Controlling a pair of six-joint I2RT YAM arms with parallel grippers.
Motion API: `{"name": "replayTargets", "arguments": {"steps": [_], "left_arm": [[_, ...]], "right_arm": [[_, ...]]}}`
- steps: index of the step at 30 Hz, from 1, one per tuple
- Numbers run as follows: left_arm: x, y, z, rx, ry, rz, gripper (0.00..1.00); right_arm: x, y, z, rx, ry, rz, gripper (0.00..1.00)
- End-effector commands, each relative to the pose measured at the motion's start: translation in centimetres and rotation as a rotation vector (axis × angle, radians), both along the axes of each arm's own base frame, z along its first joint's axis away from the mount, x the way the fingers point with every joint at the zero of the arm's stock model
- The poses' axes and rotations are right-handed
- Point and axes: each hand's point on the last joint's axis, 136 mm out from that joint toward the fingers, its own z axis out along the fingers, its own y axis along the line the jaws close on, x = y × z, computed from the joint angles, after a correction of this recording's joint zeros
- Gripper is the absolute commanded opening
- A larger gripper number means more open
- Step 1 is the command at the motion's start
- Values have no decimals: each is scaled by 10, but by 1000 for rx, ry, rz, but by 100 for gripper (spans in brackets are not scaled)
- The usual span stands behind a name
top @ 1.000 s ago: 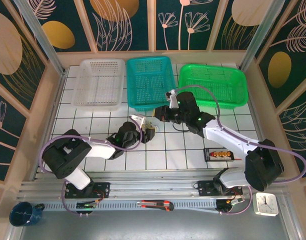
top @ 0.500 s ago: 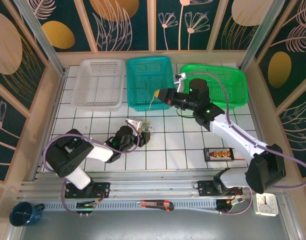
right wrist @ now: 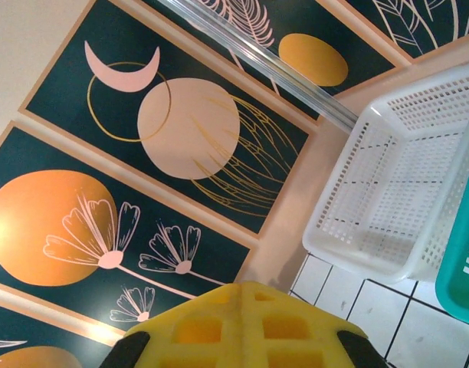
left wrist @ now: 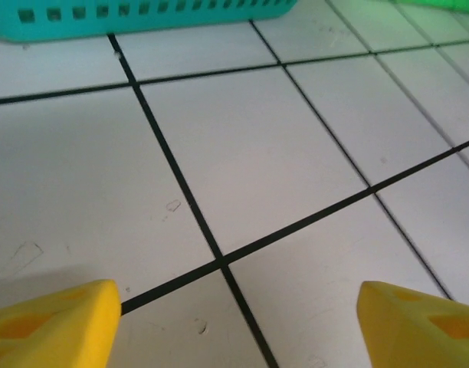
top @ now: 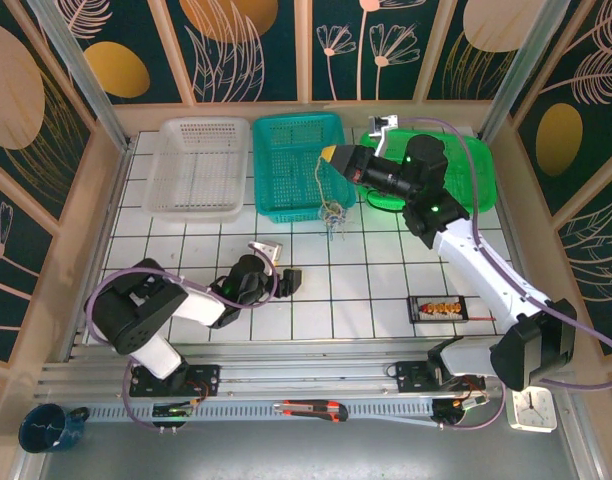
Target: Untangle the cables
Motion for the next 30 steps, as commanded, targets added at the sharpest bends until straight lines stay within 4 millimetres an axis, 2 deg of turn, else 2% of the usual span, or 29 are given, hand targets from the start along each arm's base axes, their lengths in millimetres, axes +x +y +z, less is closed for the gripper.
{"name": "replayTargets", "arguments": {"steps": [1, 6, 10, 14, 19, 22, 30], "left_arm": [[1, -2, 28, -38, -50, -19, 87], [3, -7, 70, -73, -138, -54, 98], [9, -10, 100, -92, -209, -53, 99], [17, -15, 112, -91, -242, -49, 99], [31, -21, 109, -72, -246, -28, 99], [37, -29, 104, -64, -241, -41, 99], [47, -41, 88, -62, -221, -49, 97]], "right_arm": [[-4, -2, -4, -19, -25, 7, 0], [-4, -2, -28, -46, 10, -2, 0], [-6, 0, -49, -59, 47, 2, 0], [-14, 9, -70, -76, 83, 27, 0], [-21, 20, -90, -105, 111, 49, 0], [-32, 30, -96, -118, 116, 80, 0], [-45, 41, -94, -118, 115, 111, 0]]}}
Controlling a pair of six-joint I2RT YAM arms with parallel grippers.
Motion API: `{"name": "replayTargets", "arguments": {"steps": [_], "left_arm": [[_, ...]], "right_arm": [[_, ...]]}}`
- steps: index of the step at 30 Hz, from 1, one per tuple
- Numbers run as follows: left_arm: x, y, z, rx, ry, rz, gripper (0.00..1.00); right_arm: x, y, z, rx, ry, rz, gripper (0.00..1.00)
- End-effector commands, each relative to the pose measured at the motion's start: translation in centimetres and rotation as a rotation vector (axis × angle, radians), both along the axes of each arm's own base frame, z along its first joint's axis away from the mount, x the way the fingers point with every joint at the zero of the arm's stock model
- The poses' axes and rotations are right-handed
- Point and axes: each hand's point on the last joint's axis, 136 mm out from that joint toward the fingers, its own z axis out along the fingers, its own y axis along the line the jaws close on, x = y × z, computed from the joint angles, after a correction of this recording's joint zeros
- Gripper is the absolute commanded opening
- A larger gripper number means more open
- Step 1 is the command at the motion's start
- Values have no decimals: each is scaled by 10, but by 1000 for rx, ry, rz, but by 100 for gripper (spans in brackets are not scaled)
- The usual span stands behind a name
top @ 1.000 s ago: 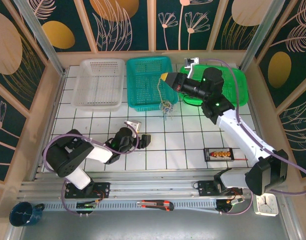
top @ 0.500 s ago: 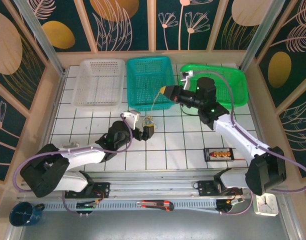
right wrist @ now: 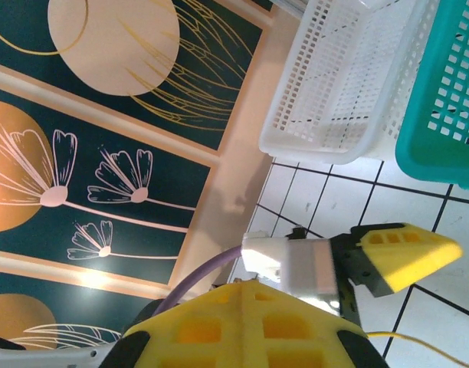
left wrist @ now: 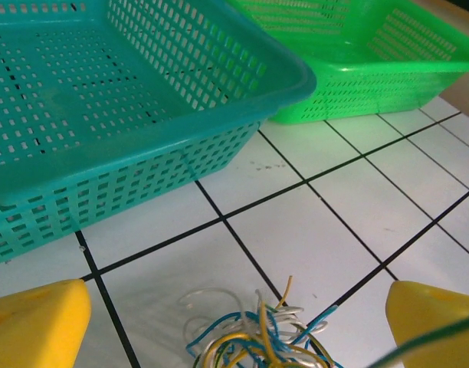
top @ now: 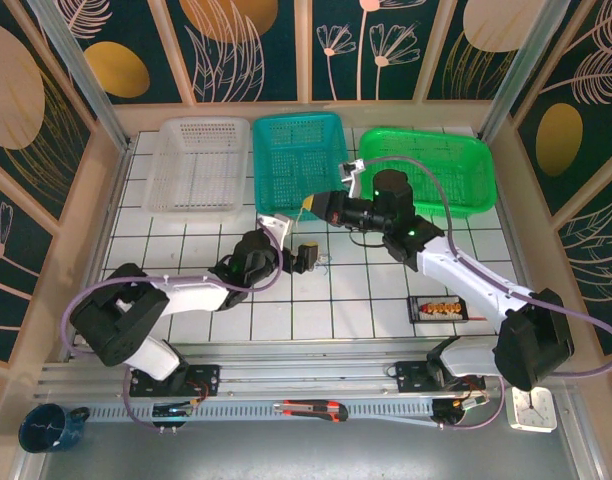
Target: Untangle the cables
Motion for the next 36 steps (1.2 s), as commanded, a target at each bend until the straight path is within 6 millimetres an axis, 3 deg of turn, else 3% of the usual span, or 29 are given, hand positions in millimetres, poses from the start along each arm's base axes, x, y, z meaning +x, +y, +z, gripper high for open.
{"name": "replayTargets", "arguments": {"steps": [1, 9, 13, 14, 19, 21, 26, 30, 33, 36], "left_arm": [[10, -8, 9, -31, -38, -4, 94], [0, -10, -30, -18, 41, -37, 55], [-5, -5, -47, -8, 72, -33, 32], [-8, -3, -61, 10, 101, -32, 28], [-16, 4, -78, 20, 143, -28, 19], [-20, 7, -83, 21, 154, -23, 17], [-25, 12, -89, 16, 171, -18, 16], [-27, 12, -86, 2, 174, -19, 19], [-27, 11, -75, -21, 167, -21, 36], [-24, 8, -50, -61, 139, -25, 60]], "right_arm": [[-5, 3, 11, 14, -53, 6, 0], [-4, 8, 38, 51, -96, 23, 0], [-2, 11, 76, 130, -139, 64, 0], [0, 9, 89, 152, -157, 68, 0], [5, -3, 147, 238, -241, 67, 0], [13, -17, 167, 263, -273, 36, 0], [22, -49, 208, 317, -347, -33, 0], [35, -73, 218, 321, -373, -113, 0], [53, -95, 210, 307, -361, -195, 0], [71, -117, 192, 286, -338, -282, 0]]}}
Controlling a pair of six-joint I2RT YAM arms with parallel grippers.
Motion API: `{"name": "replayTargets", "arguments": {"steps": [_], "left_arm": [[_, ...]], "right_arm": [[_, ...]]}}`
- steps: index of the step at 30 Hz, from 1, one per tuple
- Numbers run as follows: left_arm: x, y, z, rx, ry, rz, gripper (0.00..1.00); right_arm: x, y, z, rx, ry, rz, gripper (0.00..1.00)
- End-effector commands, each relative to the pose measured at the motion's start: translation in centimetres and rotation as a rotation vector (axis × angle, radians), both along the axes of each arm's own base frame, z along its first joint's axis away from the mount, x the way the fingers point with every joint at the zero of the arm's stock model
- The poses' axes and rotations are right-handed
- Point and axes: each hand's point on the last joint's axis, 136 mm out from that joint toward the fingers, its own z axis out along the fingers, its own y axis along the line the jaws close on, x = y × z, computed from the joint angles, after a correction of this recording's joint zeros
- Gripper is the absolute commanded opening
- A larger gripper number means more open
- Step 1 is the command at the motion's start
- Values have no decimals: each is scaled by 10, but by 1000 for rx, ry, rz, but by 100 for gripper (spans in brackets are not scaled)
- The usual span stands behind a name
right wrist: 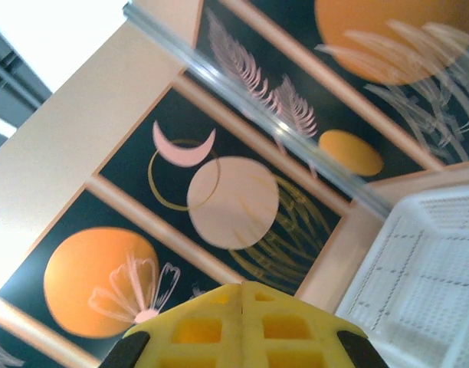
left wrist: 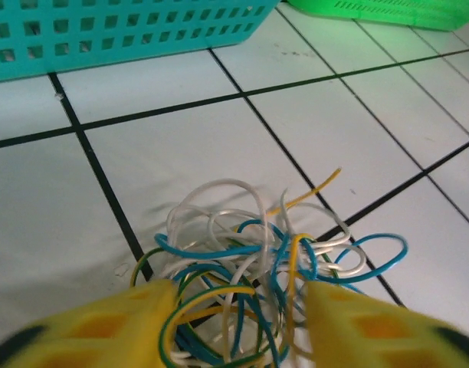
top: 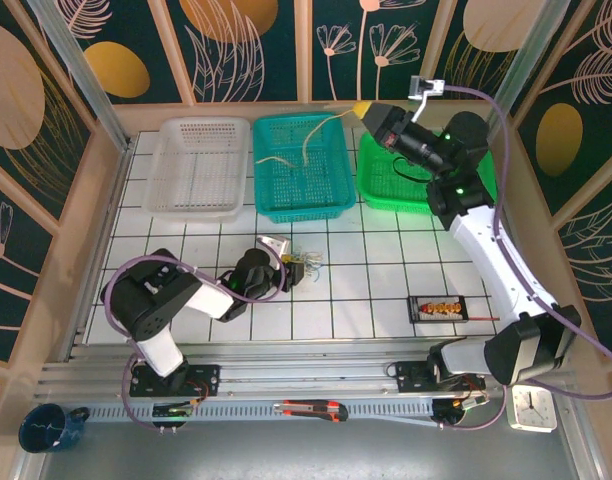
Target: Untangle the cables
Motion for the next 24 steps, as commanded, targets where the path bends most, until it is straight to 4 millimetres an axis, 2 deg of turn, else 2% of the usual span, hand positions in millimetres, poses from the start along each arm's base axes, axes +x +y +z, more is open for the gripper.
{"name": "replayTargets", "arguments": {"steps": [1, 5, 16, 24], "left_arm": [[2, -2, 29, -53, -23, -1, 70], [5, -2, 55, -68, -48, 7, 98], [8, 4, 105, -123, -85, 56, 99], [8, 5, 126, -177, -86, 74, 99]], "right_arm": [[4, -25, 0, 16, -23, -83, 0], [28, -50, -31, -24, 23, -206, 0], [102, -116, -94, -143, 137, -442, 0], [148, -147, -143, -232, 211, -578, 0]]}}
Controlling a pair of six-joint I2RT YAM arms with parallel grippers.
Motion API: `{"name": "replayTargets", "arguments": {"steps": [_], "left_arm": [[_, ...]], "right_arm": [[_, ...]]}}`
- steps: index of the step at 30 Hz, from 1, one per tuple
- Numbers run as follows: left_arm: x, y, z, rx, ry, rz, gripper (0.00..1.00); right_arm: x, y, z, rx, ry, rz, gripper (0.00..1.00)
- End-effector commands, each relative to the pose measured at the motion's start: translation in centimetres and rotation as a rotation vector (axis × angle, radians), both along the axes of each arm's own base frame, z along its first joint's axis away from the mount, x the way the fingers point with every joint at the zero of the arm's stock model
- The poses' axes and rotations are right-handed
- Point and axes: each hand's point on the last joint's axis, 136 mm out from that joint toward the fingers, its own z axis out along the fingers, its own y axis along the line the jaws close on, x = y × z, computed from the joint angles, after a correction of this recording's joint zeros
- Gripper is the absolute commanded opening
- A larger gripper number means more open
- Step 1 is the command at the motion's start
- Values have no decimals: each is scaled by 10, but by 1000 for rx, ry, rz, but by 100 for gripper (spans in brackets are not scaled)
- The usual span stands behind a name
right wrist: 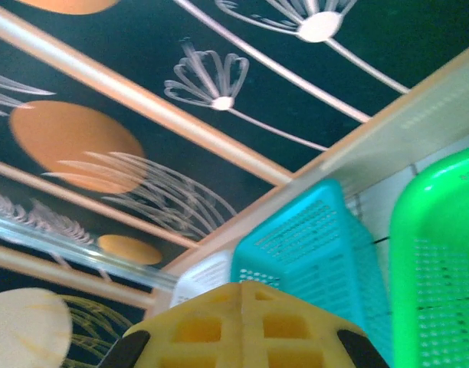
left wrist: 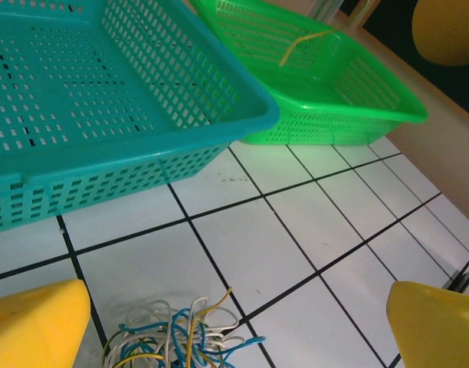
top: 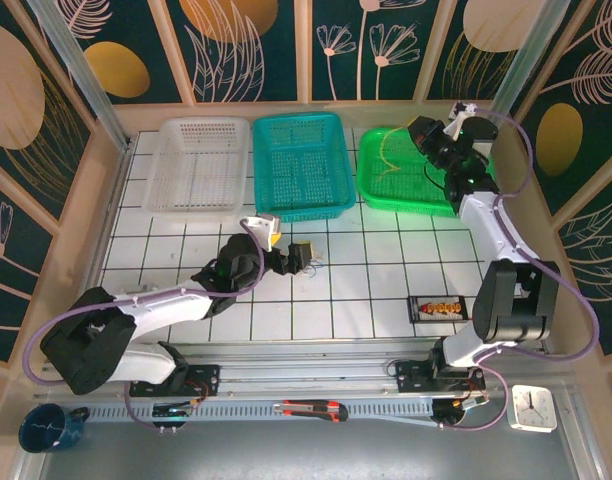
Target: Untangle the cables
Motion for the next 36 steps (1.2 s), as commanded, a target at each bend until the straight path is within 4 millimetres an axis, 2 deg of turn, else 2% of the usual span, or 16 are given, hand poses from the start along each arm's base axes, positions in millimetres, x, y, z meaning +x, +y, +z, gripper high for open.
{"name": "replayTargets", "arguments": {"steps": [1, 6, 11, 14, 16, 17, 19, 22, 25, 30, 33, 36], "left_arm": [[5, 3, 17, -35, -3, 31, 99], [5, 3, 20, -45, 4, 36, 99], [6, 4, 22, -53, 6, 44, 99], [6, 5, 22, -51, 8, 48, 99], [6, 5, 22, -48, 8, 50, 99], [6, 5, 22, -47, 10, 51, 99], [6, 6, 23, -48, 9, 53, 99], [6, 6, 23, -51, 12, 58, 99], [6, 7, 22, -55, 15, 62, 99], [7, 7, 18, -55, 26, 66, 99], [6, 8, 13, -53, 39, 72, 99], [5, 12, 5, -53, 56, 86, 99]], "right_arm": [[20, -18, 2, -98, -38, -88, 0], [46, -32, -47, -205, 57, -144, 0], [61, -31, -102, -233, 159, -121, 0], [64, -28, -126, -228, 206, -98, 0], [66, -27, -133, -226, 218, -89, 0], [66, -26, -134, -230, 219, -86, 8], [66, -25, -127, -236, 202, -79, 30], [63, -28, -101, -245, 150, -95, 43], [55, -29, -73, -246, 93, -108, 46], [31, -21, -39, -218, 26, -99, 46], [9, -4, -28, -199, -7, -64, 46], [-20, 21, -29, -184, -20, -8, 46]]}}
